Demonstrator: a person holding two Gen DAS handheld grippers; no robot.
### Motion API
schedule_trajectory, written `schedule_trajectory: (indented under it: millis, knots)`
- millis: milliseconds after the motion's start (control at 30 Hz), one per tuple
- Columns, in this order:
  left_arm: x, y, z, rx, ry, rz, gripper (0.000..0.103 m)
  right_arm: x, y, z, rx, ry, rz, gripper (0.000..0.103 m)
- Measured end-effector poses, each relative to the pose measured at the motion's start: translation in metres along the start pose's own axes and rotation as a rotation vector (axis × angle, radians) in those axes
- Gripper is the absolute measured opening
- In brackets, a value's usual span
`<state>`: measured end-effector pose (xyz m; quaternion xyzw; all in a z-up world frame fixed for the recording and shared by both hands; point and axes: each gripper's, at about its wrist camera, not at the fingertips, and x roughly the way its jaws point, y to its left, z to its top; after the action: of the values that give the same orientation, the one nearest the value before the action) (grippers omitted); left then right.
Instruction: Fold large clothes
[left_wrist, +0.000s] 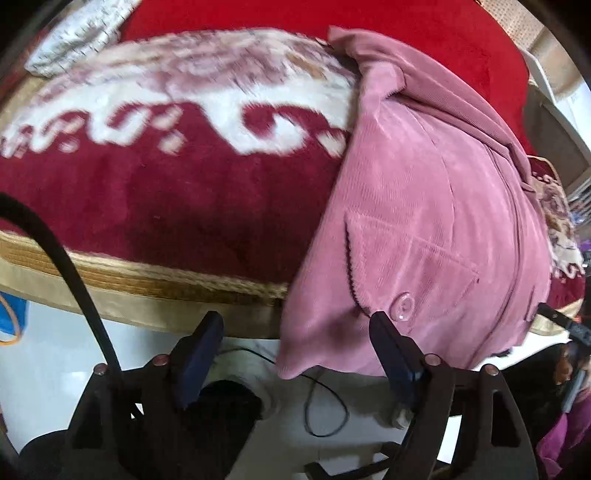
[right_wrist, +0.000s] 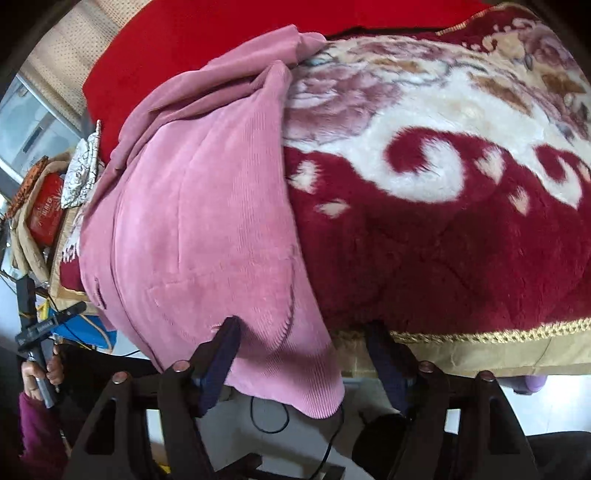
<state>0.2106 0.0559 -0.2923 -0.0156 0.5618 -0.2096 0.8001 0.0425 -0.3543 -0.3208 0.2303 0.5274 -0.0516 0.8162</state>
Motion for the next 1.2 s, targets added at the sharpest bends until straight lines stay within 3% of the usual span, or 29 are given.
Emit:
schedule_trajectory:
  millis: [100,167,233,300,400,433,467,567,600,633,667,767,867,967,1033,1100,1133,1167,1200]
  knots:
    - [0.011,-0.003,0.000,0.013,0.019,0.001,0.078,0.001,0.011,-0.004,-0.042,0.016,-0.021,0.068]
    - [0.010,-0.011,0.001,0.049,0.012,-0.031,0.049,0.002,0.025,-0.009,-0.081,0.038,0.007,0.039]
    - [0.008,-0.016,0.002,0.070,-0.001,-0.038,0.044,0.000,0.042,-0.010,-0.151,0.032,-0.048,0.038]
    - [0.008,-0.012,0.004,0.060,-0.002,-0.037,0.044,-0.004,0.049,-0.010,-0.168,0.022,-0.026,0.038]
    - [0.008,-0.003,0.006,0.021,-0.006,-0.048,0.049,-0.003,0.042,-0.008,-0.145,0.044,-0.051,0.039]
    - [0.005,-0.004,0.002,0.023,-0.010,-0.061,0.054,-0.001,0.039,-0.007,-0.125,0.053,-0.045,0.043]
    - [0.004,-0.005,0.002,0.038,-0.015,-0.075,0.056,0.002,0.031,-0.007,-0.106,0.062,-0.034,0.057]
    - [0.007,-0.014,0.001,0.107,0.000,-0.075,0.053,0.006,0.035,-0.006,-0.087,0.076,0.001,0.061]
    - [0.008,-0.015,0.001,0.121,-0.001,-0.077,0.046,0.006,0.042,-0.007,-0.122,0.073,-0.013,0.058]
    - [0.006,-0.016,0.000,0.128,-0.001,-0.081,0.024,0.008,0.042,-0.004,-0.145,0.074,-0.036,0.043]
    - [0.005,-0.018,0.000,0.132,-0.004,-0.090,0.014,0.007,0.046,-0.004,-0.159,0.079,-0.047,0.029]
    - [-0.006,-0.018,0.003,0.116,-0.020,-0.170,0.004,-0.007,0.057,-0.001,-0.173,0.072,-0.023,0.019]
    - [-0.042,-0.025,0.004,0.162,-0.103,-0.303,0.003,-0.033,0.065,0.004,-0.180,0.044,0.055,0.018]
    - [-0.076,-0.033,0.012,0.223,-0.199,-0.342,0.003,-0.065,0.073,0.015,-0.192,-0.012,0.173,0.017]
    - [-0.079,-0.032,0.014,0.242,-0.241,-0.288,0.003,-0.082,0.078,0.023,-0.193,-0.052,0.250,0.017]
    - [-0.070,-0.024,0.020,0.237,-0.223,-0.187,0.004,-0.084,0.077,0.027,-0.175,-0.064,0.296,0.017]
    - [-0.065,-0.012,0.020,0.195,-0.206,-0.146,0.014,-0.081,0.077,0.026,-0.161,-0.058,0.309,0.017]
    - [-0.070,0.000,0.014,0.159,-0.190,-0.128,0.039,-0.077,0.077,0.027,-0.154,-0.046,0.317,0.017]
    - [-0.065,0.014,0.012,0.108,-0.170,-0.093,0.053,-0.075,0.078,0.027,-0.156,-0.038,0.313,0.017]
